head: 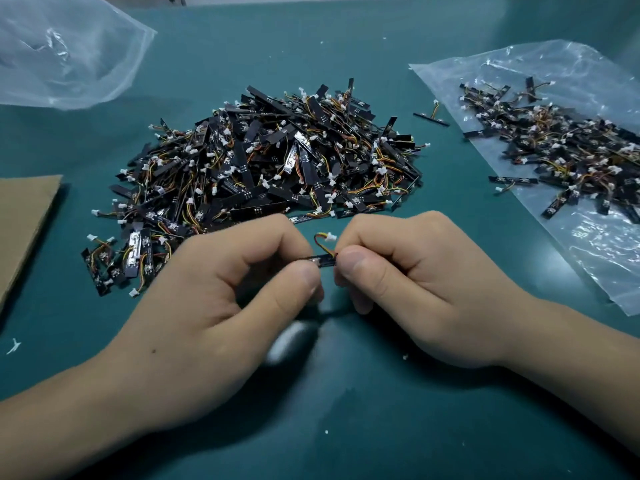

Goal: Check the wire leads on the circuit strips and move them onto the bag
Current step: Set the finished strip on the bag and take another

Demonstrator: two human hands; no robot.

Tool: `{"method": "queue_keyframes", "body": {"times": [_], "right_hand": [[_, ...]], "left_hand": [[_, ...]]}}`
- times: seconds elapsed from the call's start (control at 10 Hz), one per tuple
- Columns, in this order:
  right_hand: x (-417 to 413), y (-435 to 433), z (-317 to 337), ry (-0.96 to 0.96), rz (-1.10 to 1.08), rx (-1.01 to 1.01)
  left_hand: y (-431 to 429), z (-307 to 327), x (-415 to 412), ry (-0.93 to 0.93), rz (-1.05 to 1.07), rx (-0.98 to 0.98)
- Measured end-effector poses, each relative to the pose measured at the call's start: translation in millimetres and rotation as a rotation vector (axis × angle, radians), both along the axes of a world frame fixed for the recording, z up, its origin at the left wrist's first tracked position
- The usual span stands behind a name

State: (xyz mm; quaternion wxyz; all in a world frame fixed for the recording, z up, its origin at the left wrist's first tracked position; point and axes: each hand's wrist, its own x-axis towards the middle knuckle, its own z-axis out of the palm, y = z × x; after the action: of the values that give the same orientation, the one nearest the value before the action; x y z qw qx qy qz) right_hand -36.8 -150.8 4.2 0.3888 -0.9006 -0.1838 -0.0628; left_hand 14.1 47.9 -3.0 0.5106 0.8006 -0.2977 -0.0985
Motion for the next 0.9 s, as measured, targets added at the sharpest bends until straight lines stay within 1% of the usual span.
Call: {"method": "queue_keyframes", "body": {"times": [0.1, 0.2, 0.3, 0.4, 0.5, 0.6, 0.8, 0.9], "right_hand": [[-1, -1, 1, -0.003, 0.045, 0.046], [0, -1, 2, 0.044, 0.063, 0.091], [0, -2, 3, 0.113, 0.083, 0.114], [-1, -1, 3, 0.127, 0.083, 0.082], [-1, 0, 3, 0.12, 0.058, 0.057], [-1, 0, 4, 0.125, 0.044, 0.061], [-1, 0, 5, 0.146, 0.052, 0.07], [-1, -1, 6, 0.173, 0.065, 0.071]], "left_hand": [[3, 5, -16, -0.048, -0.075, -0.113], [5, 8, -18, -0.025, -0.094, -0.098], [10, 5, -8, -0.063, -0.116, 0.002], [12, 5, -5, -0.076, -0.108, 0.005], [11, 4, -6, -0.119, -0.12, 0.055], [10, 3, -6, -0.068, -0.11, 0.035], [9, 4, -7, -0.084, -0.103, 0.024], [7, 3, -11, -0.026, -0.084, -0.061]]}}
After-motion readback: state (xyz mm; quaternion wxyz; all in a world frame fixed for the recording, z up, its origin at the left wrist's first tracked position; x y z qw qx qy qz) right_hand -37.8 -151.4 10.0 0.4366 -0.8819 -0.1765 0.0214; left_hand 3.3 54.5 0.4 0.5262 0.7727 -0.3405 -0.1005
